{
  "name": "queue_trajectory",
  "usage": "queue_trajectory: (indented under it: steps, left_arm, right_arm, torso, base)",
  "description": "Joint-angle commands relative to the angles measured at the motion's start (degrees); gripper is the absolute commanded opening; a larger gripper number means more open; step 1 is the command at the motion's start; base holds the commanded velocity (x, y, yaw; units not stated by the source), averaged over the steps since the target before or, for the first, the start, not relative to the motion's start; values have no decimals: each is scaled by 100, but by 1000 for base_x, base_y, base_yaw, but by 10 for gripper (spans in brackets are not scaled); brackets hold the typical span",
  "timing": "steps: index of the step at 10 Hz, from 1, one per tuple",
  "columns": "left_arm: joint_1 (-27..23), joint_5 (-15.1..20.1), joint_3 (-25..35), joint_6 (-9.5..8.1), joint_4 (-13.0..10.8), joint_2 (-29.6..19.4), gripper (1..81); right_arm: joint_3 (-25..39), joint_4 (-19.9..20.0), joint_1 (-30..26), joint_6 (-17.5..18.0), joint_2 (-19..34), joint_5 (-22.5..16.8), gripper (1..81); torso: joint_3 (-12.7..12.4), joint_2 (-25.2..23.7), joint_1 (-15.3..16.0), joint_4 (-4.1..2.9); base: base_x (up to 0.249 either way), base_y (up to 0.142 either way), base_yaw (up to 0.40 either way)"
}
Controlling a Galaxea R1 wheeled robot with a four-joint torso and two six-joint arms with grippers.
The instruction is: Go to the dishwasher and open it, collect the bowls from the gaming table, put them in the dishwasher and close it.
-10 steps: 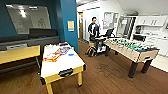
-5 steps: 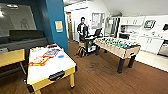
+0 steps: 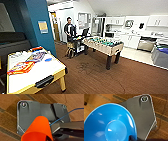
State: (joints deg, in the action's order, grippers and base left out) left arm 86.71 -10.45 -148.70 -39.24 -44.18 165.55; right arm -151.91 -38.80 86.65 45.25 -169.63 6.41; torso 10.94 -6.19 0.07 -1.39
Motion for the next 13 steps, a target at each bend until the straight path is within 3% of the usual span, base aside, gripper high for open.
queue_trajectory:
  steps: [1, 5, 8, 13]
  left_arm:
    - [-220, 192, 16, 4, -82, -48, 10]
    - [-220, 192, 16, 4, -82, -57, 10]
    - [-220, 175, 16, -5, -65, -74, 10]
    - [-220, 175, 16, -5, -91, -48, 10]
  right_arm:
    - [154, -251, -231, -78, -161, -17, 10]
    - [145, -251, -222, -78, -152, -8, 10]
    - [145, -251, -222, -78, -152, -8, 10]
    - [145, -251, -231, -78, -161, -8, 10]
  torso:
    - [0, 0, 0, 0]
    - [0, 0, 0, 0]
    - [0, 0, 0, 0]
    - [0, 0, 0, 0]
  base:
    - [0, 0, -341]
    - [0, 0, -342]
    - [0, -202, 0]
    - [0, 0, 0]
